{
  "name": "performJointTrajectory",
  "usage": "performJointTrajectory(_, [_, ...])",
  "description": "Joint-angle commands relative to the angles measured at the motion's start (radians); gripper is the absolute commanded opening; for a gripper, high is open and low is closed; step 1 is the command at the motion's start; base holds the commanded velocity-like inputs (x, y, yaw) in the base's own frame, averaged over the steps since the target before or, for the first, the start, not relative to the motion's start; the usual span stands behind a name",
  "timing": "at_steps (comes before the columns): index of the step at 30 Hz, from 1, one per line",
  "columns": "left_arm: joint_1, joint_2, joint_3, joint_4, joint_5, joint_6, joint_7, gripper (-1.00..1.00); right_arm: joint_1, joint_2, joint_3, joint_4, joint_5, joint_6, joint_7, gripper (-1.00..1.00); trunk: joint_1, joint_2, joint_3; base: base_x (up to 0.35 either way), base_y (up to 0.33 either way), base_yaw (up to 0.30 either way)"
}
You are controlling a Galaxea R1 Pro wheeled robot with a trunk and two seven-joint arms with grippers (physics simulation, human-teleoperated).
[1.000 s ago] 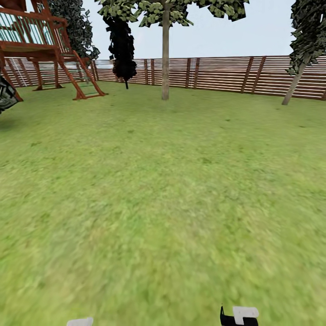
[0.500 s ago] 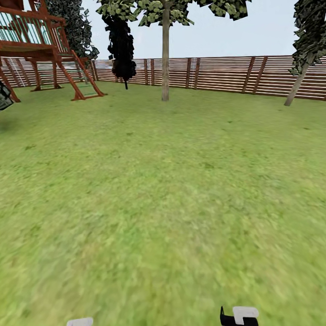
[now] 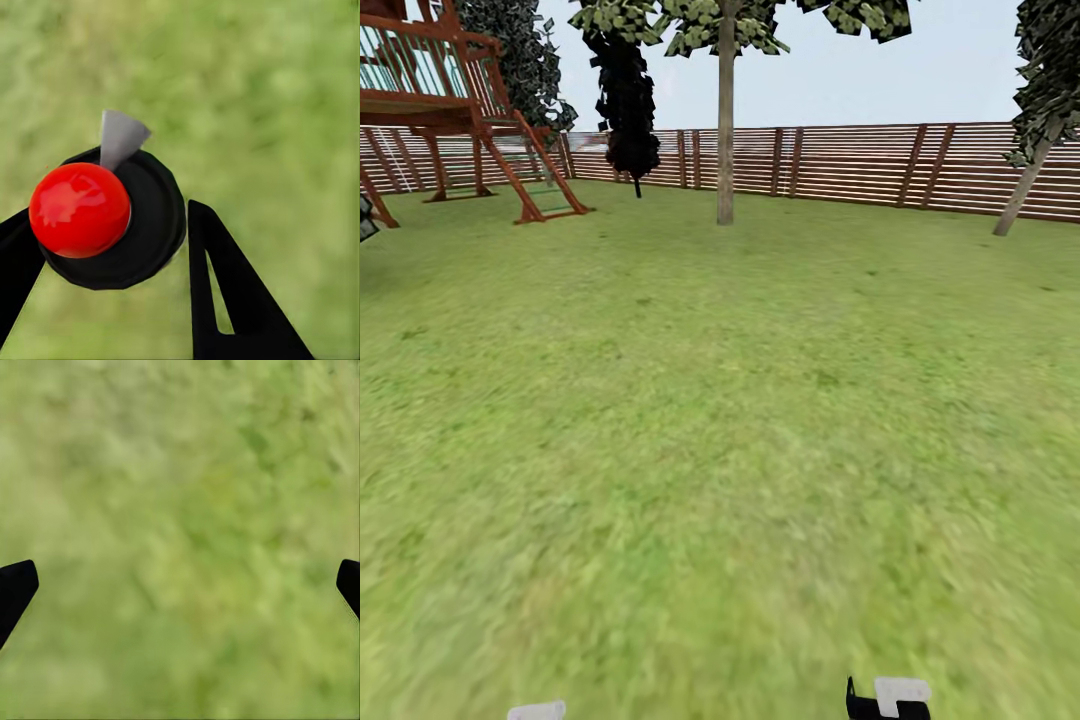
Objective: In the garden, pick up the pesticide atomizer on the floor and spray pesticide onto both trees until each tree trunk is fully covered.
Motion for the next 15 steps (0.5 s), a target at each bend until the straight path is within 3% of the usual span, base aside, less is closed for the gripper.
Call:
performJointTrajectory(1, [0.000,0.000,-0.005,0.001,0.010,-0.003,0.000,-1.00,-0.001,0.000,0.000,0.001,0.010,0.000,-0.009,1.00,0.000,0.000,-0.001,0.338,0.000,0.000])
performJointTrajectory(15, [0.000,0.000,-0.005,0.001,0.010,-0.003,0.000,-1.00,-0.001,0.000,0.000,0.001,0.010,0.000,-0.009,1.00,0.000,0.000,-0.001,0.338,0.000,0.000])
